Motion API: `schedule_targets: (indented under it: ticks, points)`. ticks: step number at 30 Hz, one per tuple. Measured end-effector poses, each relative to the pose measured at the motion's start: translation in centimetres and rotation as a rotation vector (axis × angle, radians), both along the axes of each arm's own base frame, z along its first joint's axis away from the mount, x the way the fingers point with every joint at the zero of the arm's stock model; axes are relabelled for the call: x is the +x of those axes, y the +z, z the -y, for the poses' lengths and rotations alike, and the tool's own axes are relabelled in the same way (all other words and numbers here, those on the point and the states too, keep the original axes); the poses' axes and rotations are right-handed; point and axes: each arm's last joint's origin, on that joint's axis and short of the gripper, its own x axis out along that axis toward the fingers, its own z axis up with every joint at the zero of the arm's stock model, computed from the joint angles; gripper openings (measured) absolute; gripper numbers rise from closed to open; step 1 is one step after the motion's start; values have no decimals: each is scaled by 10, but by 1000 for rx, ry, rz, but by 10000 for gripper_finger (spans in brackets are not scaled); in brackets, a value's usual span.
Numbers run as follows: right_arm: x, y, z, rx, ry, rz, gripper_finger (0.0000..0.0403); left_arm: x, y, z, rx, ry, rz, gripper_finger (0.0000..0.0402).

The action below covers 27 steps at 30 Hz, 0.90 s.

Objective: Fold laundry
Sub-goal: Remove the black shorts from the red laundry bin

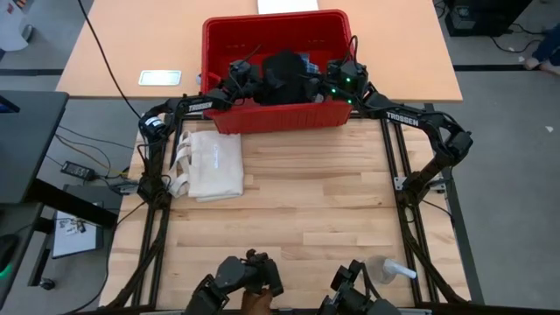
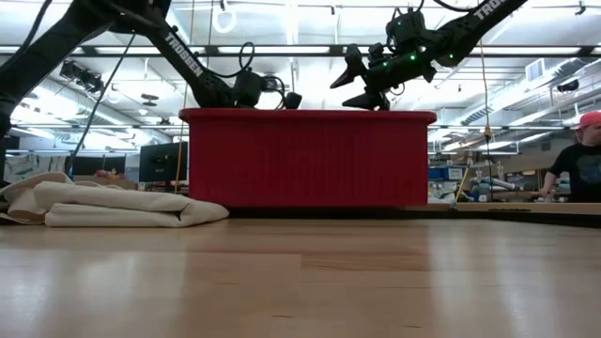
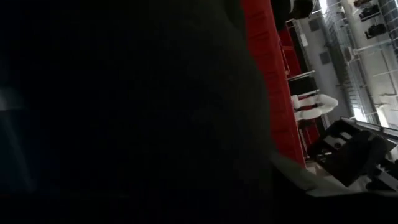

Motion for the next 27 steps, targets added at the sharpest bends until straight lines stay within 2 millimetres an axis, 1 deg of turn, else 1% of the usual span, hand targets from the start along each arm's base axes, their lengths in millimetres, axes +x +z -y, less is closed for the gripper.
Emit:
schedule_targets:
  ticks: [4, 7, 11, 13, 16, 19, 21, 24, 27]
  points:
    - [-2, 2, -1, -5, -1, 1, 279, -5, 7, -5, 64, 1, 42, 35]
    - [-10, 15, -3, -43, -7, 19, 279, -8, 24, -8, 179, -4, 146, 32]
    - [-27, 43, -14, -147, -27, 43, 277, -17, 59, -4, 426, 1, 264, 32]
    - [-37, 56, -21, -192, -41, 47, 274, -23, 73, -2, 495, 10, 284, 32]
    - [-50, 71, -32, -234, -75, 31, 270, -26, 79, 0, 520, -6, 285, 32]
    - [-60, 79, -42, -247, -99, -10, 270, -29, 78, -2, 489, -38, 285, 32]
    - [-66, 82, -48, -241, -100, -38, 270, -29, 81, 1, 478, -72, 304, 32]
    - [-77, 85, -54, -211, -104, -63, 270, -28, 88, 7, 461, -156, 335, 32]
    - [-92, 90, -60, -146, -91, -52, 270, -19, 92, 20, 412, -291, 363, 32]
